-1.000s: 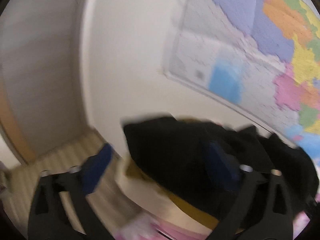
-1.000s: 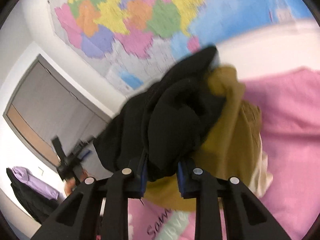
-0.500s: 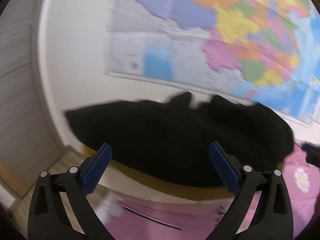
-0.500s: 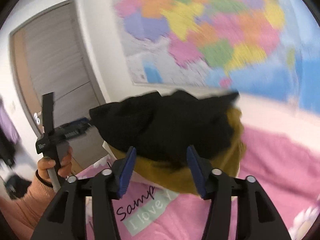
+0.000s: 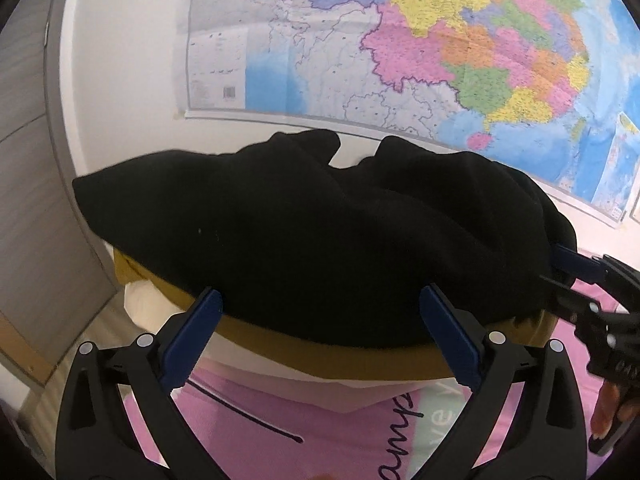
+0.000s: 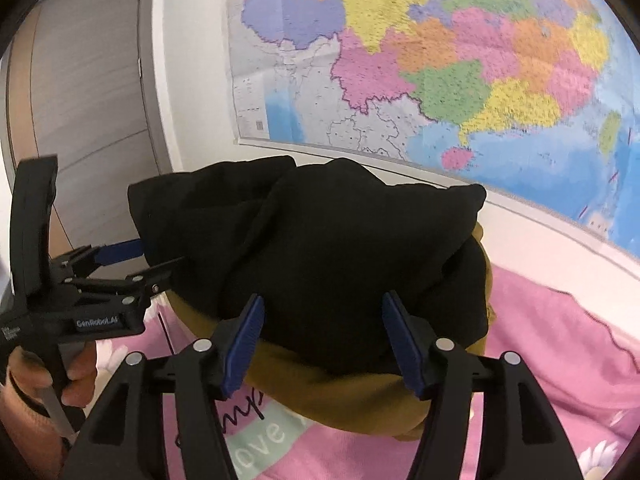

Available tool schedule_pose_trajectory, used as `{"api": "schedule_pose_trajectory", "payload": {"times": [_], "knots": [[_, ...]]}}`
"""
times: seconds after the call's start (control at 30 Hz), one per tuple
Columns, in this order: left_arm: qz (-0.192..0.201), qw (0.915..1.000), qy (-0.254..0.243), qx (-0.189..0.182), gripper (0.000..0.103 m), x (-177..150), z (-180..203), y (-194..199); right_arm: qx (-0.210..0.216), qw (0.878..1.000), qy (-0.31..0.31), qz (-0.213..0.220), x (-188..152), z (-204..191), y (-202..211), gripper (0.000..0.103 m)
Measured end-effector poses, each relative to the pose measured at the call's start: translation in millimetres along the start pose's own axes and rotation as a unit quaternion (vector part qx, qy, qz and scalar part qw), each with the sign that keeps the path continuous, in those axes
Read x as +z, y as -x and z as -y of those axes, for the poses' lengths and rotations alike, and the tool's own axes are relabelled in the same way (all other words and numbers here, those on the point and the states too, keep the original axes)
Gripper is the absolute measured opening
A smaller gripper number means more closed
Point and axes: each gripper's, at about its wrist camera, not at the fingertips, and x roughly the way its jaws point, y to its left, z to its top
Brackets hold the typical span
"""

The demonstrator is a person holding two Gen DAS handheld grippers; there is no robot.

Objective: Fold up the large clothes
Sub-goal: 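Open both grippers and release the coat on top of the stack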

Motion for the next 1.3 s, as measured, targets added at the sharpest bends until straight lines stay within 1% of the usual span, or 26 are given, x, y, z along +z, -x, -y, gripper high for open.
{"api": "schedule_pose_trajectory", "payload": {"times": [0.17,0.27,0.5,0.53,0.57,0.6,0.7,0.9,1.03,1.13,1.3], "knots": [[-0.01,0.9999,0.013,-0.001,0.098,-6.0,1.0,2.8,0.007,1.0,-0.005,0.012,-3.5,-1.4,14.0,0.071],[-0.013,0.9998,0.012,0.007,0.098,-9.1,2.5,4.5,0.011,1.0,-0.007,0.016,-5.9,-2.3,19.1,0.077],[-0.008,0.9997,0.013,0.021,0.098,-21.7,9.1,20.1,0.009,1.0,-0.016,0.018,-17.4,-7.9,28.1,0.091],[-0.007,0.9996,0.013,0.023,0.098,-24.4,10.3,23.0,0.008,1.0,-0.016,0.018,-20.3,-9.8,29.8,0.096],[-0.006,0.9995,0.014,0.026,0.098,-27.1,11.1,26.1,0.007,1.0,-0.015,0.02,-22.4,-11.7,30.9,0.097],[-0.004,0.9995,0.016,0.028,0.098,-29.9,11.3,29.4,0.0,0.999,-0.012,0.031,-25.9,-14.0,33.4,0.097],[0.0,0.9991,0.026,0.034,0.098,-39.6,10.7,39.2,-0.008,0.999,-0.01,0.032,-35.1,-18.7,39.3,0.097],[-0.008,0.9988,0.038,0.03,0.098,-54.5,9.9,52.4,-0.019,0.999,-0.01,0.036,-51.2,-23.7,55.8,0.097],[-0.01,0.999,0.034,0.027,0.098,-63.3,13.8,61.2,-0.008,0.999,-0.012,0.032,-59.6,-28.0,62.1,0.097],[-0.011,0.9991,0.032,0.027,0.098,-67.6,15.4,66.9,-0.007,1.0,-0.007,0.029,-66.6,-32.6,65.8,0.097],[-0.017,0.999,0.031,0.026,0.097,-75.5,16.7,73.8,-0.003,0.999,-0.022,0.028,-73.0,-31.7,74.2,0.097]]}}
